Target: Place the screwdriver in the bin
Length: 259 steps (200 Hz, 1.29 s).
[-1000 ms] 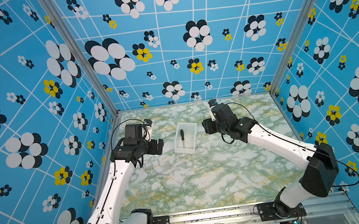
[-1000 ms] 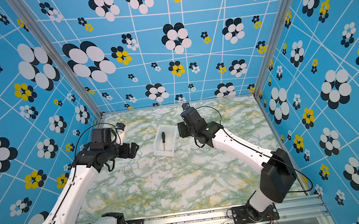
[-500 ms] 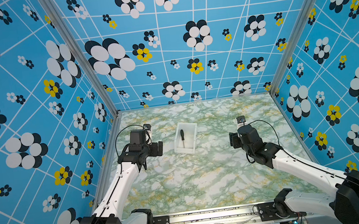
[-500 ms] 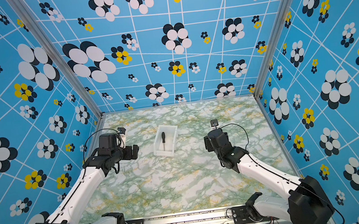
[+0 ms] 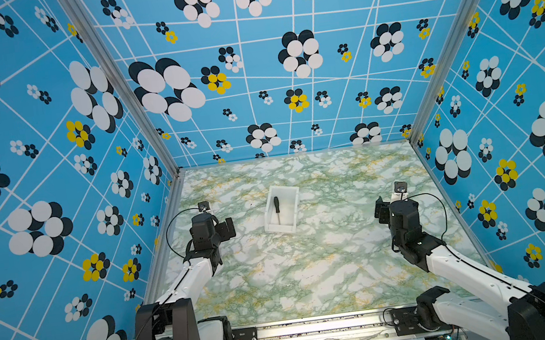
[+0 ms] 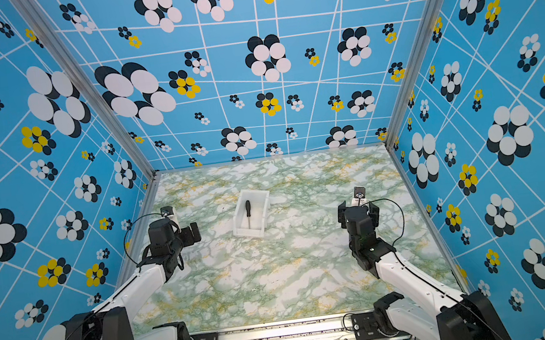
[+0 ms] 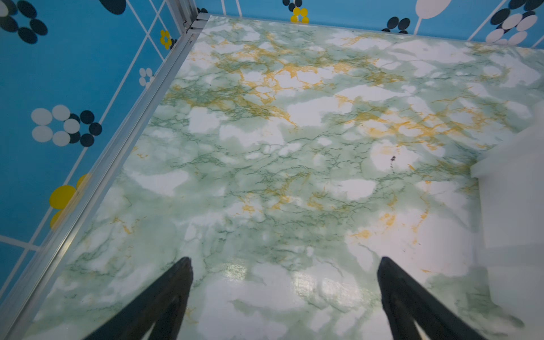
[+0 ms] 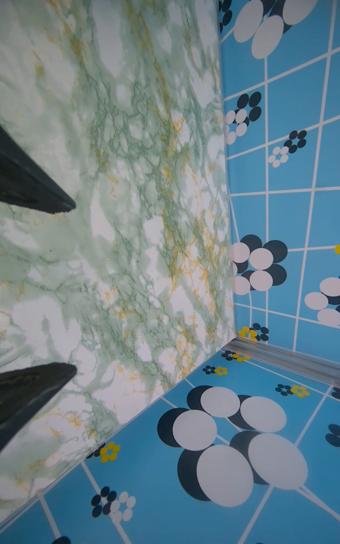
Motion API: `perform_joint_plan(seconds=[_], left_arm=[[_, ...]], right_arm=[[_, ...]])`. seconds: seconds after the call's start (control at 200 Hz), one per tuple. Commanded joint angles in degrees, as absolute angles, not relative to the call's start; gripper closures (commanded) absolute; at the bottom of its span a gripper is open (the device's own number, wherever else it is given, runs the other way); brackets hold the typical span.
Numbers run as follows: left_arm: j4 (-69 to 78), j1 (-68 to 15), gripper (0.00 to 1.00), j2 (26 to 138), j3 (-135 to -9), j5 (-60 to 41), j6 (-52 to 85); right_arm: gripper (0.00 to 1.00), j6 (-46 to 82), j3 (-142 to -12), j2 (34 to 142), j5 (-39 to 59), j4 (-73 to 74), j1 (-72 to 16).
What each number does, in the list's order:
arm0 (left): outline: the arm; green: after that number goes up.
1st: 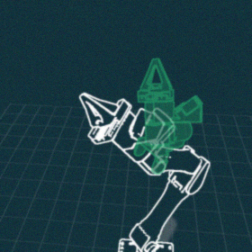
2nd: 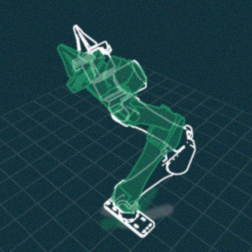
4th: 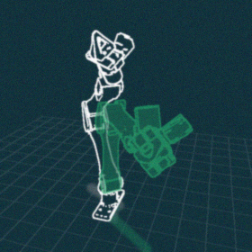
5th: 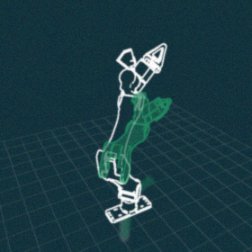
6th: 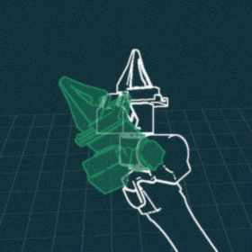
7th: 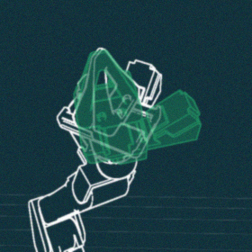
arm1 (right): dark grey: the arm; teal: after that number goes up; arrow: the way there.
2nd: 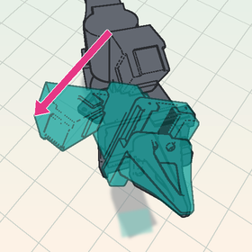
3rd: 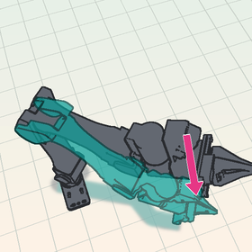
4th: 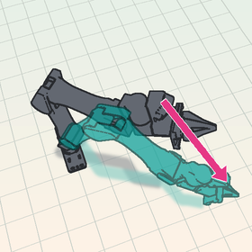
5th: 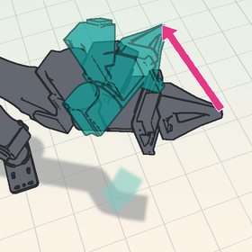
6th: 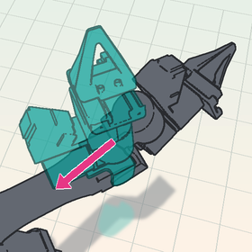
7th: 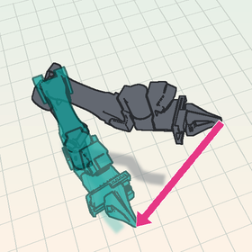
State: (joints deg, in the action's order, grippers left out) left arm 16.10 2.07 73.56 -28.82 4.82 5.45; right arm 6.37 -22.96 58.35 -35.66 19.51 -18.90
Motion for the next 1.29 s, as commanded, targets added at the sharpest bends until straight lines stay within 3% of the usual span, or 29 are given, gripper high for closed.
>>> perform_joint_plan(seconds=[0.0, 0.415, 0.55, 0.885, 1.18, 1.29], left_arm=[[29.9, 3.1, 0.01, 76.4, -26.3, 4.3, 7.7], [54.1, 3.2, 0.01, 82.5, -18.2, -0.2, 5.5], [55.8, 3.0, 0.01, 83.1, -17.6, -0.8, 5.0], [71.3, 2.4, 0.01, 90.0, -12.7, 0.1, 4.7], [71.8, 2.2, 0.01, 89.8, -12.2, 0.9, 4.6], [73.0, 2.2, 0.01, 90.1, -11.8, 1.2, 4.7]], right_arm=[[0.17, 3.0, -20.3, 59.1, -35.4, 28.3, -17.3], [0.16, 0.4, -15.5, 65.0, -25.8, 40.1, -10.6], [0.16, 0.1, -15.2, 67.0, -23.8, 44.0, -8.9], [0.16, 0.4, -15.4, 79.5, -20.8, 56.7, -7.1], [0.16, 0.4, -15.2, 88.9, -19.3, 65.5, -7.1], [0.15, 0.6, -17.2, 88.9, -20.7, 61.5, -7.1]])
